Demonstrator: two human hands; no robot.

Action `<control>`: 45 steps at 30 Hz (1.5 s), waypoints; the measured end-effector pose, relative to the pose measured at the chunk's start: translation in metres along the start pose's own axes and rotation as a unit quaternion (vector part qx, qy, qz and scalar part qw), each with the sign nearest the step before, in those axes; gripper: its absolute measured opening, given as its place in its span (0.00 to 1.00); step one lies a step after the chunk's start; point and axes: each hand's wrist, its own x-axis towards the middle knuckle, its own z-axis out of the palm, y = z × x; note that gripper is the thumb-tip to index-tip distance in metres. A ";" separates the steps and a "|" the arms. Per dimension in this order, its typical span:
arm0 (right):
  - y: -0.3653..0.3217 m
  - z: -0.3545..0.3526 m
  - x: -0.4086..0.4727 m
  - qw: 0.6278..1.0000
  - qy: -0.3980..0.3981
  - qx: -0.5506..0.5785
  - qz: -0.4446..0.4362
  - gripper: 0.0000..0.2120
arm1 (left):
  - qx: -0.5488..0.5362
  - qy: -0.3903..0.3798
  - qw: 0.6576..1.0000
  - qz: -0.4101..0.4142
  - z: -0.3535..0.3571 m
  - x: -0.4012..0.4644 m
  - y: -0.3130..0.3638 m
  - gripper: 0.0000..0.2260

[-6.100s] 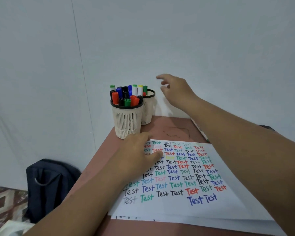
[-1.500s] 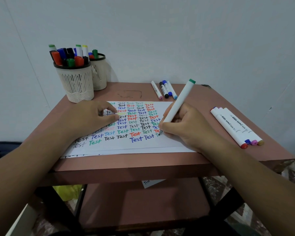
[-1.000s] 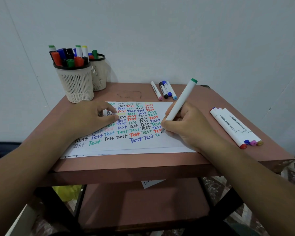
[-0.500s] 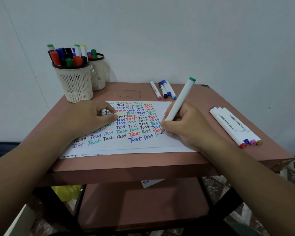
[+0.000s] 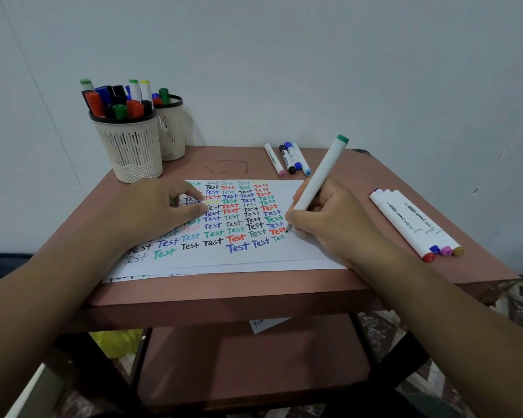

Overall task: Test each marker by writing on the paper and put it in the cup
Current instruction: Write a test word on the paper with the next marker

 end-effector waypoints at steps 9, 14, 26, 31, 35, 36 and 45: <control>0.004 -0.001 0.003 0.999 -0.027 0.026 0.014 0.13 | 0.009 0.002 1.000 -0.003 -0.001 -0.001 0.001 0.15; 0.002 -0.001 0.002 1.000 -0.016 0.020 0.007 0.12 | 0.006 -0.001 1.000 0.000 0.000 -0.002 0.003 0.14; 0.002 -0.003 0.006 0.994 0.038 0.103 -0.009 0.11 | -0.117 0.077 0.988 0.068 0.010 0.003 -0.011 0.28; -0.009 0.002 0.015 0.985 0.029 0.172 -0.011 0.05 | -0.114 0.070 0.990 0.044 0.007 -0.001 -0.004 0.29; -0.032 0.023 0.021 0.984 0.009 0.164 -0.063 0.09 | -0.128 0.079 0.989 -0.001 0.005 0.001 -0.005 0.26; -0.036 0.030 0.024 0.983 0.003 0.166 -0.075 0.10 | -0.124 0.079 0.989 -0.008 0.005 0.001 -0.005 0.23; -0.049 0.076 0.044 0.987 -0.053 0.100 -0.116 0.06 | -0.111 0.112 0.987 0.022 0.003 0.000 -0.004 0.07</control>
